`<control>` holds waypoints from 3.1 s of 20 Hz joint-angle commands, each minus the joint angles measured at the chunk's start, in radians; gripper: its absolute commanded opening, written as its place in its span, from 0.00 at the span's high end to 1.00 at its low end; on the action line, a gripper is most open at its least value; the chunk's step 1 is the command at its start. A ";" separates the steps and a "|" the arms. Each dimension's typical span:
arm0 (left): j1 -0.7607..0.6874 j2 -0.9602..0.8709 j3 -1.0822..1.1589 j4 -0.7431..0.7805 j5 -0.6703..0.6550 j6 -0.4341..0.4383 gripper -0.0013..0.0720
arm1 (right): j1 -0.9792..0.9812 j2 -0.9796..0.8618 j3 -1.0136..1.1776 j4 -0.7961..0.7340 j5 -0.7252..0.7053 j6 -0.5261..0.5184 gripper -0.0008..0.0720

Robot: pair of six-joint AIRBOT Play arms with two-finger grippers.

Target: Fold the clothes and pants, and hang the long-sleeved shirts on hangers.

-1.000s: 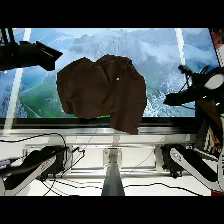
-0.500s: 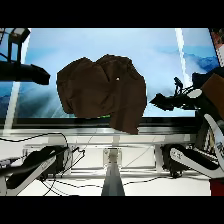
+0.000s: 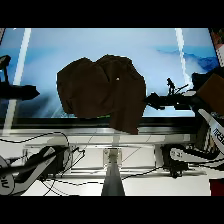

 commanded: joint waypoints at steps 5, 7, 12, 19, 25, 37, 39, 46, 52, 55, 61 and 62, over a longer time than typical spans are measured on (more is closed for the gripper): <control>0.065 -0.001 -0.196 -0.043 0.023 0.003 0.30 | 0.106 -0.002 0.058 -0.003 -0.010 -0.105 0.94; 0.066 -0.001 -0.198 -0.037 0.023 0.003 0.30 | 0.104 0.011 0.134 -0.025 0.040 -0.110 0.97; 0.067 -0.002 -0.202 -0.049 0.023 0.002 0.30 | 0.104 0.151 0.352 -0.206 0.067 -0.060 0.97; 0.003 -0.063 -0.304 -0.168 0.018 0.003 0.30 | 0.104 0.404 0.544 -0.467 0.020 0.020 0.97; -0.157 -0.096 -0.404 -0.197 0.021 0.006 0.30 | 0.105 0.408 0.544 -0.467 0.060 0.046 0.97; -0.431 -0.142 -0.468 -0.267 0.165 -0.009 0.30 | 0.105 0.408 0.544 -0.467 0.103 0.046 0.97; -0.438 -0.174 -0.468 -0.274 0.163 -0.009 0.30 | 0.105 0.408 0.544 -0.467 0.105 0.046 0.97; -0.468 -0.273 -0.463 -0.358 0.220 0.127 0.83 | 0.105 0.409 0.544 -0.466 0.105 0.046 0.97; -0.429 -0.272 -0.232 -0.367 0.064 0.225 0.97 | 0.105 0.413 0.576 -0.475 0.063 0.043 0.97; -0.325 -0.243 0.048 -0.426 -0.070 0.227 0.97 | 0.105 0.413 0.667 -0.475 0.042 0.043 0.97; -0.004 -0.119 0.534 -0.933 -0.118 0.270 0.97 | 0.105 0.419 0.887 -0.469 0.043 0.034 0.97; 0.031 -0.084 0.578 -0.943 -0.100 0.270 0.97 | 0.105 0.428 0.920 -0.459 0.042 0.034 0.97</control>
